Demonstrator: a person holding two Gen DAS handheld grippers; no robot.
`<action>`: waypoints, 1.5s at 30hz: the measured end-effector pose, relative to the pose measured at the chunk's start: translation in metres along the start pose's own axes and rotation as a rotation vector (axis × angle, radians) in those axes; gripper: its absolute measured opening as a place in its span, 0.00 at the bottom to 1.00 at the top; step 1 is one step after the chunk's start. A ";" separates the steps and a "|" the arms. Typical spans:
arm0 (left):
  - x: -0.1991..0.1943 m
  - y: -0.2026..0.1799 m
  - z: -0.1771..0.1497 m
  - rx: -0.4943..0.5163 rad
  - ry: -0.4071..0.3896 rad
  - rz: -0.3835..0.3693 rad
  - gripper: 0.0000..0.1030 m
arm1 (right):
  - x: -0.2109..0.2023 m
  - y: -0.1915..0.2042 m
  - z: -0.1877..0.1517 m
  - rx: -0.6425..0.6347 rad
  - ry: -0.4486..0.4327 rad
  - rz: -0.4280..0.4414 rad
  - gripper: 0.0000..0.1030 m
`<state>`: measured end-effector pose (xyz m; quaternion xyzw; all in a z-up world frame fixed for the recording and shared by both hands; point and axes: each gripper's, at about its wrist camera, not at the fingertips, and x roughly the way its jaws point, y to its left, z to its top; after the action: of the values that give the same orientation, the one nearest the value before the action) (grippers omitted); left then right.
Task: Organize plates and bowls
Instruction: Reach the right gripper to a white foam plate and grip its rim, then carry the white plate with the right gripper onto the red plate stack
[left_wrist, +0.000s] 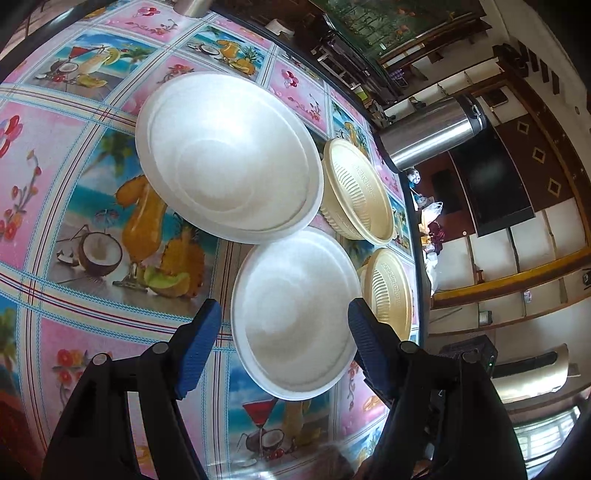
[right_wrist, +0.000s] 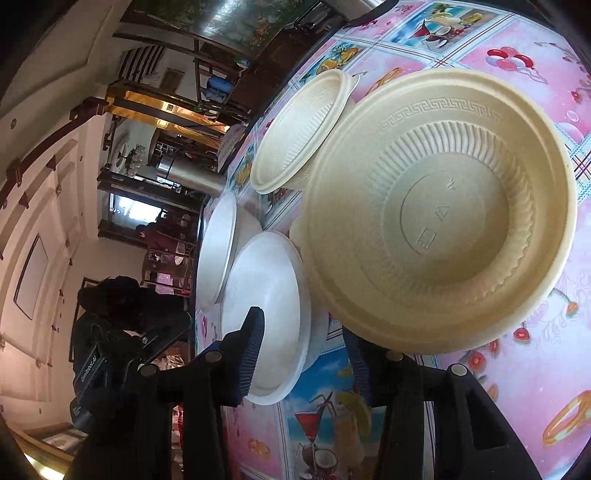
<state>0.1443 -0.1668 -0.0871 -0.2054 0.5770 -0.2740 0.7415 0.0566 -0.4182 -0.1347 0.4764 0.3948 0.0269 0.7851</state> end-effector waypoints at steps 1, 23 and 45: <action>0.000 -0.001 -0.001 0.006 -0.006 0.004 0.67 | -0.001 0.000 0.000 -0.003 -0.008 -0.003 0.36; -0.001 0.006 -0.003 0.017 -0.025 0.077 0.07 | -0.003 -0.004 0.001 -0.024 -0.041 -0.030 0.07; -0.109 0.033 -0.041 -0.011 -0.212 0.102 0.05 | -0.002 0.050 -0.035 -0.147 -0.020 0.115 0.06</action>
<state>0.0905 -0.0709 -0.0374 -0.2077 0.5064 -0.2097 0.8102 0.0496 -0.3664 -0.1027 0.4396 0.3558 0.0958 0.8191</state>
